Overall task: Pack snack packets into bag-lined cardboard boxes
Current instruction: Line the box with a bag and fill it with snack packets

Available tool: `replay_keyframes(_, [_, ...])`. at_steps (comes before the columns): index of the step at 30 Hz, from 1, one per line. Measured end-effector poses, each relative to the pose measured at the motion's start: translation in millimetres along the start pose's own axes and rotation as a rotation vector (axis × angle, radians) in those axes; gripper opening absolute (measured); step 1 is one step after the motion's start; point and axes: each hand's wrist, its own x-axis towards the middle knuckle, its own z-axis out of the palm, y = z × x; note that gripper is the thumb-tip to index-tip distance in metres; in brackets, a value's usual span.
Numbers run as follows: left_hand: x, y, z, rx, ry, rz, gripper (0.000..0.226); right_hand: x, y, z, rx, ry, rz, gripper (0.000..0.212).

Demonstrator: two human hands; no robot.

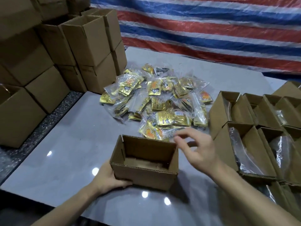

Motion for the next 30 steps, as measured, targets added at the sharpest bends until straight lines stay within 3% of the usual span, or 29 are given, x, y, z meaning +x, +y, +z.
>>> replay_keyframes(2, [0.5, 1.8, 2.2, 0.072, 0.042, 0.003, 0.068, 26.9, 11.3, 1.8, -0.008, 0.150, 0.126, 0.015])
replay_keyframes(4, [1.1, 2.0, 1.9, 0.158, 0.063, 0.015, 0.066, 54.1, 25.6, 11.4, -0.026, 0.101, 0.336, 0.020])
replay_keyframes(9, [0.7, 0.0, 3.4, 0.237, 0.051, 0.046, 0.059, 105.1, 50.9, 53.9, 0.115, -0.457, 0.889, 0.014])
replay_keyframes(14, [1.6, 3.4, 3.9, 0.253, 0.068, 0.090, 0.064, 131.9, 56.5, 102.6, 0.095, -0.728, 0.964, 0.038])
replay_keyframes(17, [1.8, 8.9, 2.6, 0.231, 0.088, 0.121, 0.069, 133.4, 53.1, 122.3, 0.034, -0.815, 0.953, 0.030])
replay_keyframes(22, [3.5, 13.2, -0.2, 0.250, 0.066, 0.132, 0.065, 128.2, 59.0, 133.6, -0.029, -0.544, 0.860, 0.015])
replay_keyframes(27, [3.0, 18.3, -0.5, 0.229, 0.085, 0.130, 0.072, 122.1, 47.0, 113.0, -0.150, -0.220, 0.690, 0.017])
replay_keyframes(30, [2.1, 17.2, -0.2, 0.257, 0.076, 0.123, 0.074, 123.7, 38.0, 90.4, -0.236, -0.113, 0.603, 0.016])
